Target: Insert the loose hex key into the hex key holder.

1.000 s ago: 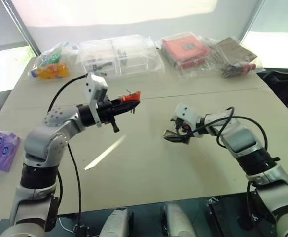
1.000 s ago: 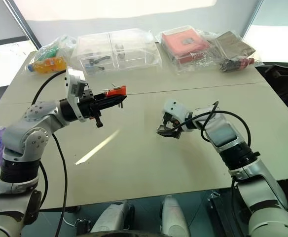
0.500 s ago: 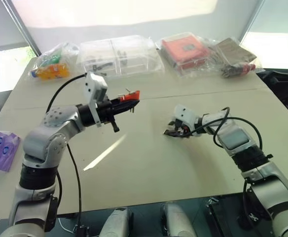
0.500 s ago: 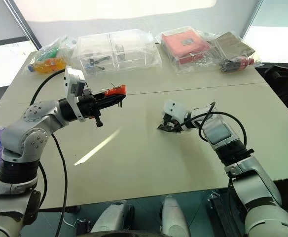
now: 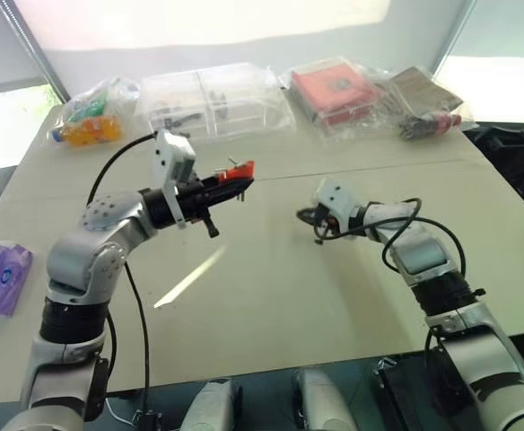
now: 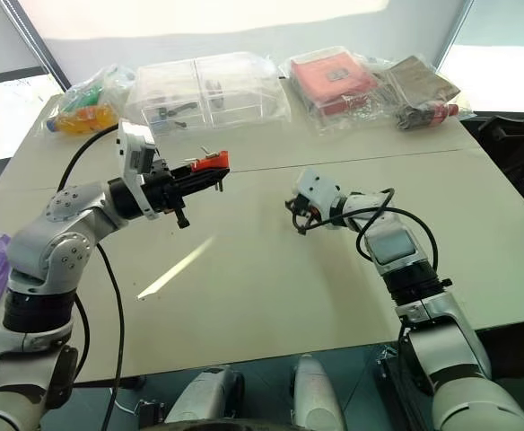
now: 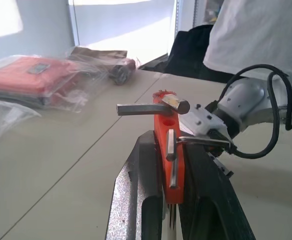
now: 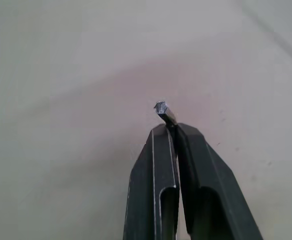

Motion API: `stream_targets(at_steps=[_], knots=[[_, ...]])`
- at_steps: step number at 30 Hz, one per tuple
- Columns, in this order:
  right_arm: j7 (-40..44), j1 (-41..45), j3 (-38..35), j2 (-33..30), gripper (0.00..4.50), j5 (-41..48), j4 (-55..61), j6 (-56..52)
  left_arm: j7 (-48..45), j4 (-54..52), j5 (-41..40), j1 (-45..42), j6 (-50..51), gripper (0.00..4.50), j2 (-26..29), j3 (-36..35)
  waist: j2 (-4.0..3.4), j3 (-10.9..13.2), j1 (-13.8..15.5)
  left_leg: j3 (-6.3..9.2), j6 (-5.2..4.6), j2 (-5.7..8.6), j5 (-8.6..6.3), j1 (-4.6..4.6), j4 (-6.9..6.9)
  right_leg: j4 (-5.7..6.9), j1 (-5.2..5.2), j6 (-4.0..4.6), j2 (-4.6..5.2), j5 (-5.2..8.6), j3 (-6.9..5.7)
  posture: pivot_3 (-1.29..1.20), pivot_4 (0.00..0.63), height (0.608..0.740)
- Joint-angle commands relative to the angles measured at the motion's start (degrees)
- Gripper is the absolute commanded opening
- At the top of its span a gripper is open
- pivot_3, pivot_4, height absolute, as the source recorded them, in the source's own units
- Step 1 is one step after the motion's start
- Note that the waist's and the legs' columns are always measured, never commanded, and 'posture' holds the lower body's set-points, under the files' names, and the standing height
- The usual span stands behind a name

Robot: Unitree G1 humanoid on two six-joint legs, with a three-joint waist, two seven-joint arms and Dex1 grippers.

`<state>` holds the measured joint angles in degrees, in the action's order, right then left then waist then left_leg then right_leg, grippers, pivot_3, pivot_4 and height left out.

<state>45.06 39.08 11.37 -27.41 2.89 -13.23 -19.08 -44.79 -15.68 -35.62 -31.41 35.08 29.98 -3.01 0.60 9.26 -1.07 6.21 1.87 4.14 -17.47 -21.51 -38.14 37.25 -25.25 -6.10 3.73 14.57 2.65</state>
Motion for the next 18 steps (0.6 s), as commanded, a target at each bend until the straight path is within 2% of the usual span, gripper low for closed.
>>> stream_targets(at_steps=[1, 8, 18], knots=[[-6.7, 2.9, -8.1, 5.8, 0.07, 5.6, 6.5, 6.7, 0.1, 0.2, 0.7, -1.2, -2.7, 0.08, -0.5, -0.7, 0.00, 0.0, 0.0, 0.00, 0.00, 0.00, 0.00, 0.00, 0.02, 0.00, -0.02, 0.00, 0.00, 0.00, 0.00, 0.00, 0.150, 0.740], [-13.5, 4.7, -13.8, 13.3, 0.07, 11.7, 12.8, 6.9, -1.1, 3.2, 1.8, -2.3, -4.6, 0.08, -1.3, -0.1, -0.01, 0.0, 0.3, 0.04, 0.00, 0.03, 0.00, -0.02, -0.01, 0.00, 0.02, 0.00, 0.02, 0.00, -0.02, 0.00, 0.150, 0.740], [-18.2, 6.7, -15.5, 20.7, 0.07, 23.1, 21.3, -1.0, -2.4, 6.4, 2.8, -4.1, -6.4, 0.08, -2.4, 0.5, -0.02, 0.0, -0.2, 0.04, 0.00, 0.01, 0.00, -0.02, 0.03, 0.04, -0.04, 0.00, 0.00, 0.00, -0.02, 0.00, 0.150, 0.740]])
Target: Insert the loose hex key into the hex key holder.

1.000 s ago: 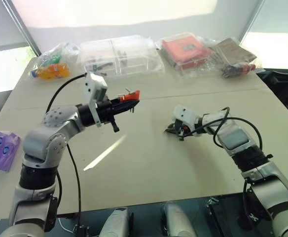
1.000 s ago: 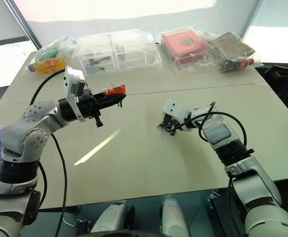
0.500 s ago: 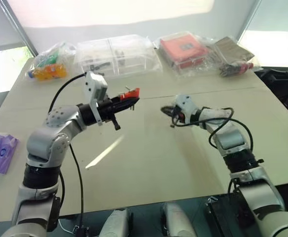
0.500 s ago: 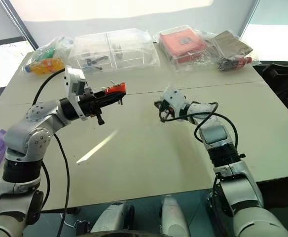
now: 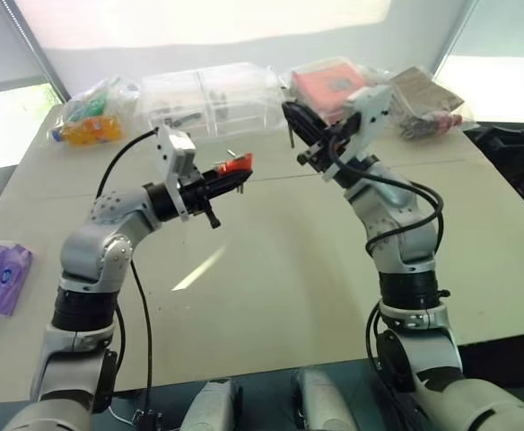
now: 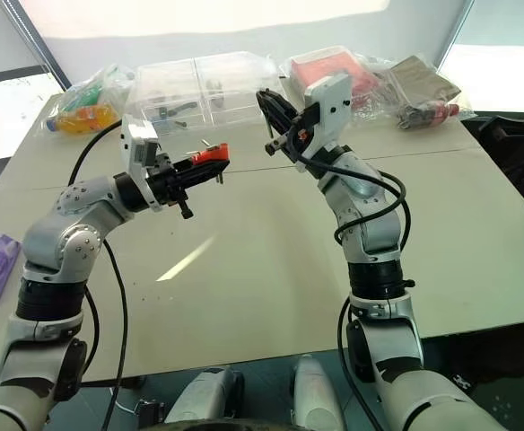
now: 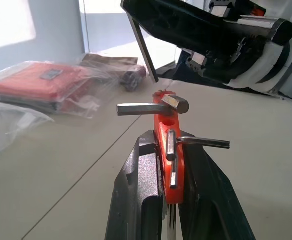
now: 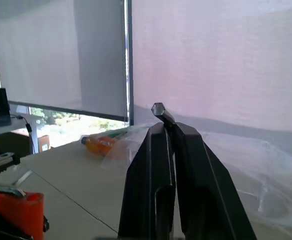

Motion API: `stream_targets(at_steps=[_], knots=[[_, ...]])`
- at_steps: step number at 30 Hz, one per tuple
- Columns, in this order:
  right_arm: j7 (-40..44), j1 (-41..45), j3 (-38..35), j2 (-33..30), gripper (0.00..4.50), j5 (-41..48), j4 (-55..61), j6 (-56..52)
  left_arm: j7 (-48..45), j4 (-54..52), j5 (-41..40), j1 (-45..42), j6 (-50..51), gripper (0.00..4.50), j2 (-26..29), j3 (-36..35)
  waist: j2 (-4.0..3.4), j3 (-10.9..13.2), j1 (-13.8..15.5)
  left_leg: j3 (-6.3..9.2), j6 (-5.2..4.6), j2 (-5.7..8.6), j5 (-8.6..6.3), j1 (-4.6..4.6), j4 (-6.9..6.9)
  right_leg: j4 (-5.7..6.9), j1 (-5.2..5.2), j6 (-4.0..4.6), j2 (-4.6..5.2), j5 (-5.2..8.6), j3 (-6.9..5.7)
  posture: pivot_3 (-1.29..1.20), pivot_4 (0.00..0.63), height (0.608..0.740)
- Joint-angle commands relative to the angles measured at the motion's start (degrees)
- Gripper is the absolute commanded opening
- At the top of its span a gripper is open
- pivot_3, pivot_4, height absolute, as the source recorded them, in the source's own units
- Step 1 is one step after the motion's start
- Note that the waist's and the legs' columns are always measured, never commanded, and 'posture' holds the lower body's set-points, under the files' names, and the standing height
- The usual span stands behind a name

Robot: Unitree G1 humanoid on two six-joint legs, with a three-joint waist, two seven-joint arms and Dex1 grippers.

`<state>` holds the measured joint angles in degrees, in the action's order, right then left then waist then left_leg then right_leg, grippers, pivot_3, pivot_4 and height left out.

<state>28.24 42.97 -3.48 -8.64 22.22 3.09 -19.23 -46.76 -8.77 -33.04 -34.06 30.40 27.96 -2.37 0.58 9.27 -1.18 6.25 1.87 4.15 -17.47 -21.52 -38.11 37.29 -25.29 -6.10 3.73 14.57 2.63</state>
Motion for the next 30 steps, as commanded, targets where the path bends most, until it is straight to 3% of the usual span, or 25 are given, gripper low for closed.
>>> stream_targets(at_steps=[1, 14, 30], knots=[[-1.8, 3.2, -0.5, 2.6, 0.07, 4.3, 5.4, -1.1, -0.4, -0.4, 0.3, -1.5, -1.8, 0.08, -0.5, -0.1, -0.01, 0.0, -0.1, 0.00, 0.00, 0.00, 0.00, 0.00, 0.01, 0.02, -0.03, 0.00, 0.00, 0.00, 0.01, 0.00, 0.150, 0.740], [-1.6, 3.2, 2.4, 7.0, 0.07, 5.7, 6.5, 0.7, 0.7, 0.3, -0.8, -2.3, -1.6, 0.08, -1.9, -1.4, -0.01, 0.0, -0.1, 0.00, 0.00, 0.00, 0.00, 0.00, 0.01, 0.03, -0.03, 0.00, 0.00, 0.00, 0.00, 0.00, 0.150, 0.740], [0.4, -0.9, 5.6, 7.1, 0.07, 4.7, 6.9, 3.5, 1.4, 0.3, -1.8, -3.1, -0.9, 0.08, -2.7, -2.0, -0.01, 0.0, -0.1, 0.00, 0.00, 0.00, 0.00, 0.00, 0.02, 0.03, -0.03, 0.00, 0.00, 0.00, 0.00, 0.00, 0.150, 0.740]])
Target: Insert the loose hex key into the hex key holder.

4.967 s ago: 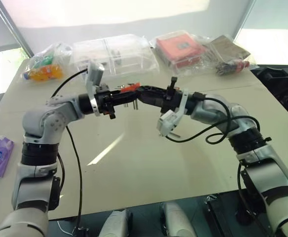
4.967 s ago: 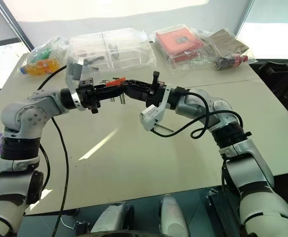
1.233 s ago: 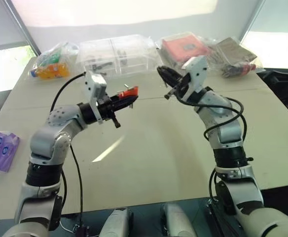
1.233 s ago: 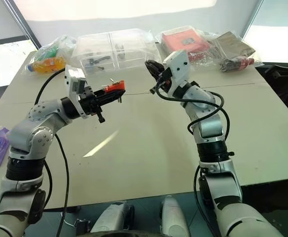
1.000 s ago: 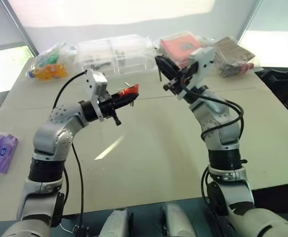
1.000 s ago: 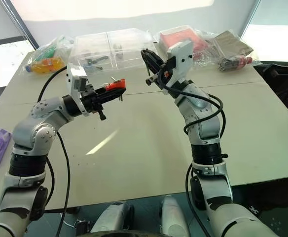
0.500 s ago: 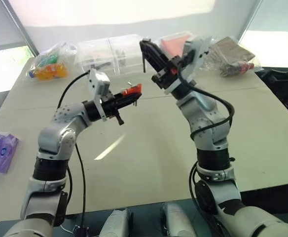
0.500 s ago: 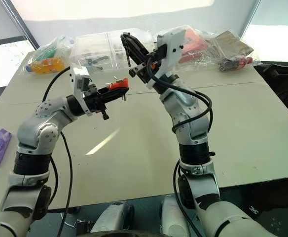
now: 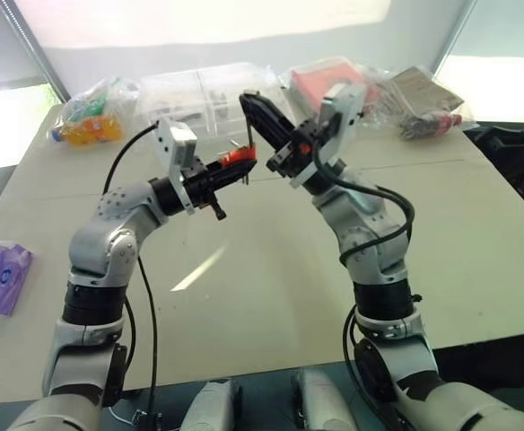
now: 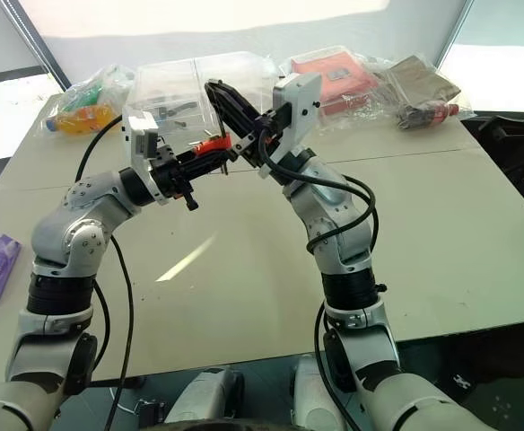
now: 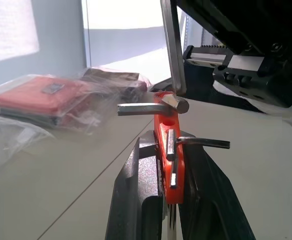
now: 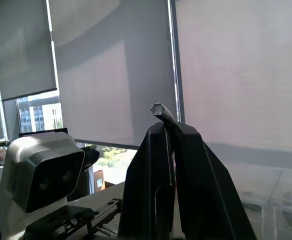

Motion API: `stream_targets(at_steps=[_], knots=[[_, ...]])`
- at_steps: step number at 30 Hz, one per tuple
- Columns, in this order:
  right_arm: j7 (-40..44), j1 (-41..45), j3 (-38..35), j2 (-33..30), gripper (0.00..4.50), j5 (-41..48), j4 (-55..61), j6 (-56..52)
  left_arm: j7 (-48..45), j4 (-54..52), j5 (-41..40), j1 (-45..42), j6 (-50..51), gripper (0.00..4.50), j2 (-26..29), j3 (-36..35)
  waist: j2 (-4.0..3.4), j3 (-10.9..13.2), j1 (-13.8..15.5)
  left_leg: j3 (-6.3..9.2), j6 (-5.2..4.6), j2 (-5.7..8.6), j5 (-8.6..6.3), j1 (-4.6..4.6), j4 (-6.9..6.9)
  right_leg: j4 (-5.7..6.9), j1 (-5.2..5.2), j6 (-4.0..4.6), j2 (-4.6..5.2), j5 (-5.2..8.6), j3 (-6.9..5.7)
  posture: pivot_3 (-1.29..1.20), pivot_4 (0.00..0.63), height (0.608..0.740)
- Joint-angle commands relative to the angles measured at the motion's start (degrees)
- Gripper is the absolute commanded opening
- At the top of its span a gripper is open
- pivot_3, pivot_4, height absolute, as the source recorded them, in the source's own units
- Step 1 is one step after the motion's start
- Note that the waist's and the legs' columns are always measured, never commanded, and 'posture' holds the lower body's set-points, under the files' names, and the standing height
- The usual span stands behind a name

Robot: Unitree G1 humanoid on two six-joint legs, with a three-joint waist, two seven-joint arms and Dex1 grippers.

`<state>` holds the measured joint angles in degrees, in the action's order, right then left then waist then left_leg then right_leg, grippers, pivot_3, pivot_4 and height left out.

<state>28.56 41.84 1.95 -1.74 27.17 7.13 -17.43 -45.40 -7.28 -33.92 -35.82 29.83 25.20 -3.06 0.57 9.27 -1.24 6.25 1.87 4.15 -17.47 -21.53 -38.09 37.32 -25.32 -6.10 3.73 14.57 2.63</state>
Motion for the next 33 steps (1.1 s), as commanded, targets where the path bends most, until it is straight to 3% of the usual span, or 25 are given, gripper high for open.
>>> stream_targets(at_steps=[1, 33], knots=[[-0.1, 0.1, 0.2, 0.1, 0.07, -0.2, 2.9, 1.7, 0.0, -1.3, -0.9, -1.3, -0.3, 0.08, 0.1, -1.2, 0.00, 0.0, 0.0, 0.00, 0.00, 0.00, 0.00, 0.00, 0.00, 0.00, 0.00, 0.00, 0.00, 0.00, 0.00, 0.00, 0.150, 0.740], [-0.7, 1.2, 0.7, -0.2, 0.07, -0.9, 1.0, 3.4, 0.2, -4.1, -1.8, -0.3, 1.3, 0.08, 0.2, -1.0, 0.00, 0.0, 0.0, 0.00, 0.00, 0.00, 0.00, 0.00, 0.01, -0.01, 0.00, 0.00, 0.00, 0.00, 0.00, 0.00, 0.150, 0.740]])
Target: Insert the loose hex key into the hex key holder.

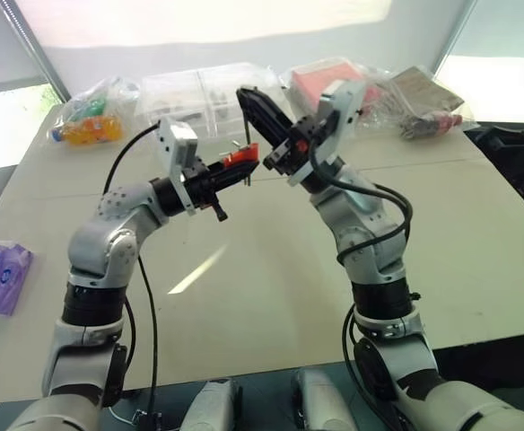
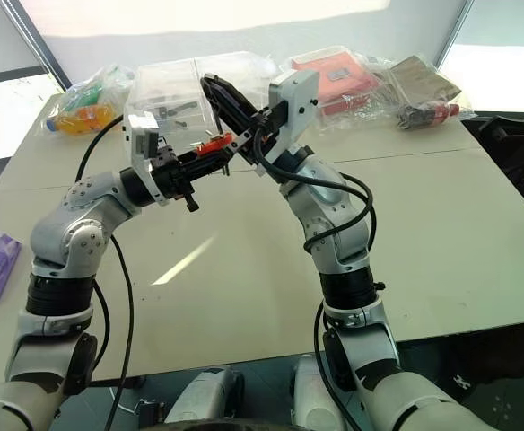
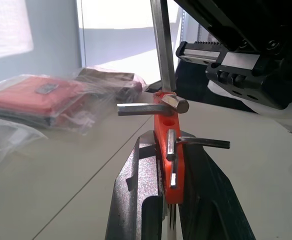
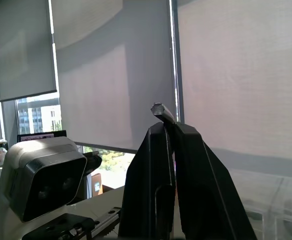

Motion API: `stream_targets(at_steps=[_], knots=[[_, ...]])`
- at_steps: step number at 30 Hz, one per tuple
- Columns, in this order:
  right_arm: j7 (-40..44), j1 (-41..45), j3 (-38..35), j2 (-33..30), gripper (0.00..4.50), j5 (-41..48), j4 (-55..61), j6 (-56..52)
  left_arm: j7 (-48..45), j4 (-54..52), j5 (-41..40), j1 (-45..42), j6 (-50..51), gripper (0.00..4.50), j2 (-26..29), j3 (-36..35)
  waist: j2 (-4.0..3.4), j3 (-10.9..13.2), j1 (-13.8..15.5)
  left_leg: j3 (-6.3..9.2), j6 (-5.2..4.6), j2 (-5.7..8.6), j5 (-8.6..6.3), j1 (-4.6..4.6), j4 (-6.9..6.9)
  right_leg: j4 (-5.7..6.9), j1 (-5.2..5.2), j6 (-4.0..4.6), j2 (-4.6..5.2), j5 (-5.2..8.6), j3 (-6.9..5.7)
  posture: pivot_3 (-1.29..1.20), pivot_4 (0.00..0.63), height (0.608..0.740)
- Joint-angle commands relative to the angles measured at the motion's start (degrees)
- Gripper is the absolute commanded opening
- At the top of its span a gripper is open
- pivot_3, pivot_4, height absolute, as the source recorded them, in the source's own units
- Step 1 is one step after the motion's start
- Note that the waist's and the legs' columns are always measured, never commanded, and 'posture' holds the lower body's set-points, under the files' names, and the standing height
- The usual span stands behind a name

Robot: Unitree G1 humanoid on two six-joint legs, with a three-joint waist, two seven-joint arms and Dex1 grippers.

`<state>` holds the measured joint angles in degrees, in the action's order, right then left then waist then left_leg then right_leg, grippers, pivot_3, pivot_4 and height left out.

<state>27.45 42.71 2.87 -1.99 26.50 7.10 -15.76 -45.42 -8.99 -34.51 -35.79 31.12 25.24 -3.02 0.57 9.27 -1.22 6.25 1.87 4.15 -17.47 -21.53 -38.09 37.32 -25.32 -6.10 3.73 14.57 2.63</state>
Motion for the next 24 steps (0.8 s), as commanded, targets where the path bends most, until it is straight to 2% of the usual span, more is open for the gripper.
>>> stream_targets(at_steps=[1, 24], knots=[[0.5, 0.3, -0.2, 0.0, 0.07, -0.4, 0.9, 1.9, 0.3, -2.5, -1.3, -0.5, 0.2, 0.08, 0.1, -1.0, 0.00, 0.0, 0.0, 0.00, 0.00, 0.00, 0.00, 0.00, 0.00, 0.00, 0.00, 0.00, 0.00, 0.00, 0.00, 0.00, 0.150, 0.740], [0.6, 0.5, -0.5, -0.1, 0.07, -1.0, 0.5, 2.4, 2.0, -2.2, -3.4, -1.3, 1.6, 0.08, 0.0, -1.9, 0.00, 0.0, 0.0, 0.00, 0.00, 0.00, 0.00, 0.00, 0.00, 0.00, 0.00, 0.00, 0.00, 0.00, 0.00, 0.00, 0.150, 0.740]])
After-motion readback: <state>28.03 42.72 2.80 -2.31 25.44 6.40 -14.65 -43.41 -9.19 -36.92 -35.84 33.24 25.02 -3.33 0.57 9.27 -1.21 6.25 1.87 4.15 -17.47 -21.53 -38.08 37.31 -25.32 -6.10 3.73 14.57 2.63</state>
